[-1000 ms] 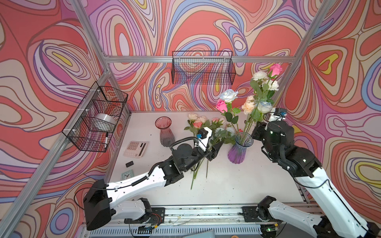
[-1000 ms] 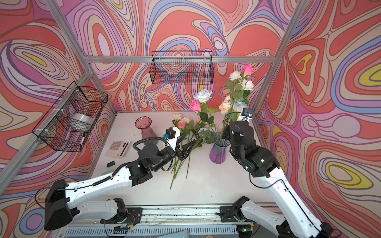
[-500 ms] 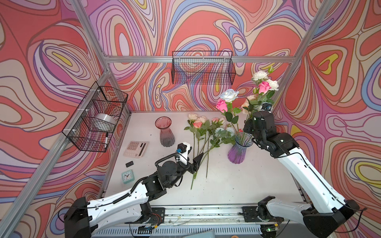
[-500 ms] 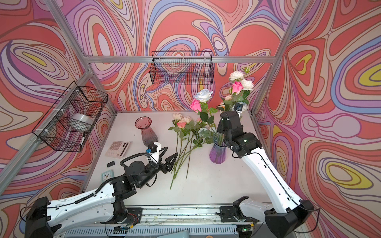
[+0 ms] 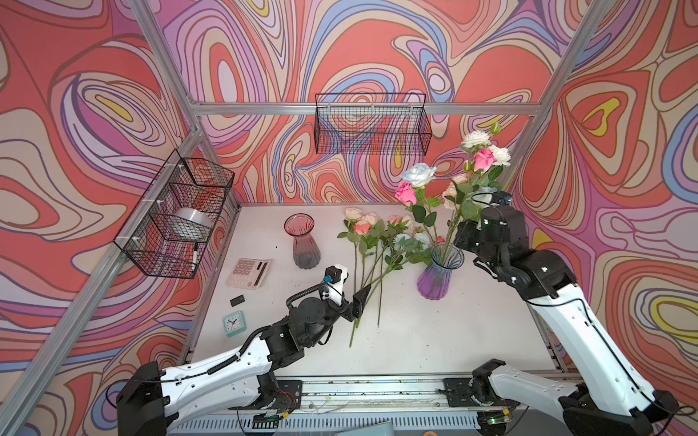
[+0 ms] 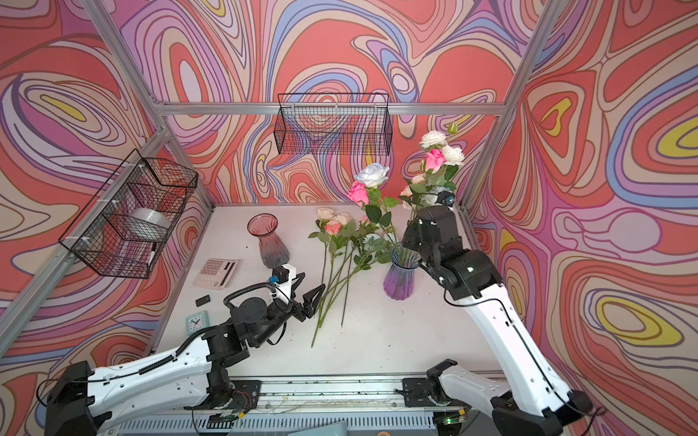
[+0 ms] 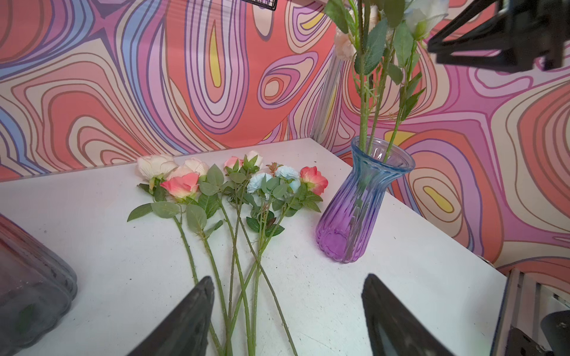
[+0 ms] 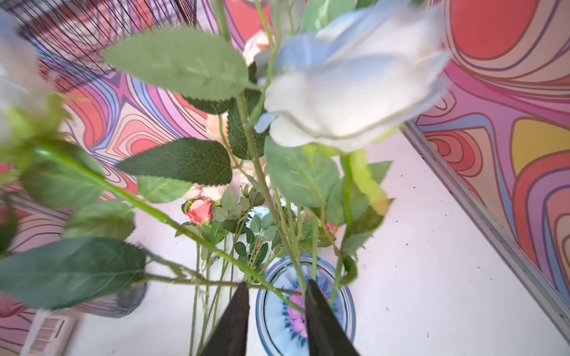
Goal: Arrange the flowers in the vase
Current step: 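Close the right gripper on the rim of the purple-blue vase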
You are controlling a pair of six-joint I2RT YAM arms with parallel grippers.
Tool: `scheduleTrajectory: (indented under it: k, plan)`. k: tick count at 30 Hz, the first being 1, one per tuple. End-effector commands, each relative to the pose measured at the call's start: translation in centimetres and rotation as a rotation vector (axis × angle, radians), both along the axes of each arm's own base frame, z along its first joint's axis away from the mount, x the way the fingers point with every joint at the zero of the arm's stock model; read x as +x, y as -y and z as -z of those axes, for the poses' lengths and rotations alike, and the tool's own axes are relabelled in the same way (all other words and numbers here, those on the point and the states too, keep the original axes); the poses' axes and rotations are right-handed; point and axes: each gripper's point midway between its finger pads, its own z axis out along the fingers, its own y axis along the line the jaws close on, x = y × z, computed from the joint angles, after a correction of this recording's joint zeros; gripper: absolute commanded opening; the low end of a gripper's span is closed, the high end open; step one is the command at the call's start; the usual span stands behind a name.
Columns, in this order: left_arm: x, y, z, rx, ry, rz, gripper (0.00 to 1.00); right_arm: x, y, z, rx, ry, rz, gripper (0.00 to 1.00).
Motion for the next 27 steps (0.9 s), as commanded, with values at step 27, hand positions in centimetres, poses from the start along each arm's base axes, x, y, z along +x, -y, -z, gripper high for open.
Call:
scheduleTrajectory:
  k: [27]
  plan:
    - [-0.8,-2.7,2.1,-0.002,-0.1,-0.054,0.79,-0.8,1.0,14.4,0.327,-0.433,0.037,0.4]
